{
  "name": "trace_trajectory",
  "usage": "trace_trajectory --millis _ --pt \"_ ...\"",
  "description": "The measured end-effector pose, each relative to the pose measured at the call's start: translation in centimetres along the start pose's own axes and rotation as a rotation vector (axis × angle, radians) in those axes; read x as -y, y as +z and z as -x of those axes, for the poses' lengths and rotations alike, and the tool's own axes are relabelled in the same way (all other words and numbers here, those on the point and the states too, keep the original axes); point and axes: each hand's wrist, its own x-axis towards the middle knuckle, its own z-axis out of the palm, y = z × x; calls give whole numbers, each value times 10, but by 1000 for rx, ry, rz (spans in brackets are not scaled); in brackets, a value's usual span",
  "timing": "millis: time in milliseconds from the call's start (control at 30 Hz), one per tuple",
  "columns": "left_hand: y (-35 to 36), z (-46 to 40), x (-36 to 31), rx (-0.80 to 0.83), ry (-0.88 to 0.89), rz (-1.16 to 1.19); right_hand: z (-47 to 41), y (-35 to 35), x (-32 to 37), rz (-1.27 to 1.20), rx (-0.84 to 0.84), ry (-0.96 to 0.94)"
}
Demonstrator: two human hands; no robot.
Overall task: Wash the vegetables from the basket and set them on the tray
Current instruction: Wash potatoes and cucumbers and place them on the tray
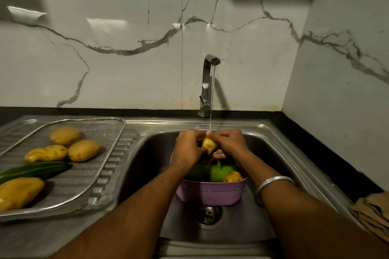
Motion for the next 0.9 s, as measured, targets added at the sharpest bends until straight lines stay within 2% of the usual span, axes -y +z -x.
trace_trajectory --millis 100,233,300,467,567,633,733,833,900 --pt "2 -2 -2 -14 -7 26 -2 0 0 78 -36 -33" --pt "-3 -4 6 -30 -142 130 3 -6 9 -99 139 165" --pt "-6 -4 9 -3 -171 202 5 -9 10 -155 167 195" --pt "-9 1 2 86 -128 355 9 -8 13 -90 46 146" --pt "-3 0 -3 77 -174 474 5 -7 10 -10 -2 159" --pt "3 -2 -8 35 -287 582 2 -8 5 17 115 253" --pt "11 -5 -9 -5 -400 622 -2 -11 -4 -84 416 396" --pt "15 -11 -7 -55 -398 595 0 -20 0 -82 586 346" --pt "17 -16 -8 -65 -424 628 3 -22 1 18 590 281"
